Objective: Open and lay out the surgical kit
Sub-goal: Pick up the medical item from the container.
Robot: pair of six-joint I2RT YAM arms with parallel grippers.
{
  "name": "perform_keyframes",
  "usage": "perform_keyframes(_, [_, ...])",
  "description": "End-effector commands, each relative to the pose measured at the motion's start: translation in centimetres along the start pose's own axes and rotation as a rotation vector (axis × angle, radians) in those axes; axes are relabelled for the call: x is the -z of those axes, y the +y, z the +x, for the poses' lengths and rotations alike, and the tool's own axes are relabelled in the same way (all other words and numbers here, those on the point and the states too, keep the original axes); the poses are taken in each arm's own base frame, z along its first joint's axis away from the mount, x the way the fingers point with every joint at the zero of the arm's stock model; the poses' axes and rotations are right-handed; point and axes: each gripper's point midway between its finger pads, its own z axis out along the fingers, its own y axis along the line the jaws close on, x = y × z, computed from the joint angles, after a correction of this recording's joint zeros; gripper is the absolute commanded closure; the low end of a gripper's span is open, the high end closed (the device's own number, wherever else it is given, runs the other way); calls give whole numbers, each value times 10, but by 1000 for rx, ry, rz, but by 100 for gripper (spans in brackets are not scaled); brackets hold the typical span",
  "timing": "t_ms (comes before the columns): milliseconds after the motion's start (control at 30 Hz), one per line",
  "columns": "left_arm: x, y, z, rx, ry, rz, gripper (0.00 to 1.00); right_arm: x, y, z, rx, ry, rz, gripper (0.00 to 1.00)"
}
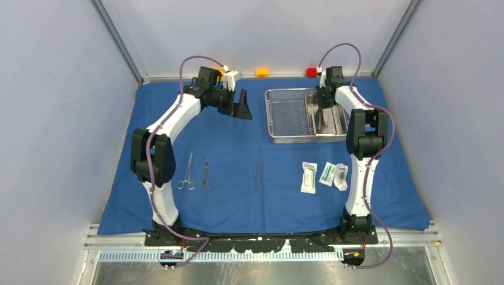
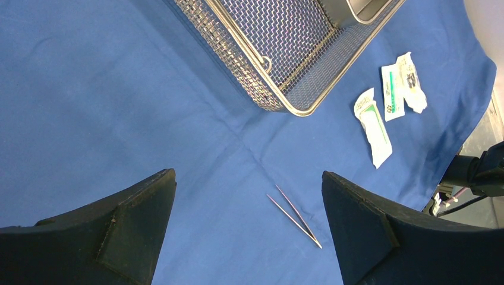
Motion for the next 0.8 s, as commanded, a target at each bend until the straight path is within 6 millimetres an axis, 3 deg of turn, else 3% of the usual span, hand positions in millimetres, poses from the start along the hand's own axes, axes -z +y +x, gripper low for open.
perform_keyframes(0, [11, -12, -11, -41, -38, 23, 5, 15, -3, -29, 8, -74, 14, 90])
perform_keyframes(233, [11, -12, -15, -46, -42, 19, 5, 38, 2, -50, -13, -124, -11, 99])
perform_keyframes(567, [12, -14, -24, -49, -62, 20, 5, 71, 5, -73, -24, -187, -29, 100])
perform_keyframes(767, [11, -16, -31, -35, -78, 30, 5, 82, 5, -75, -26, -192, -24, 100])
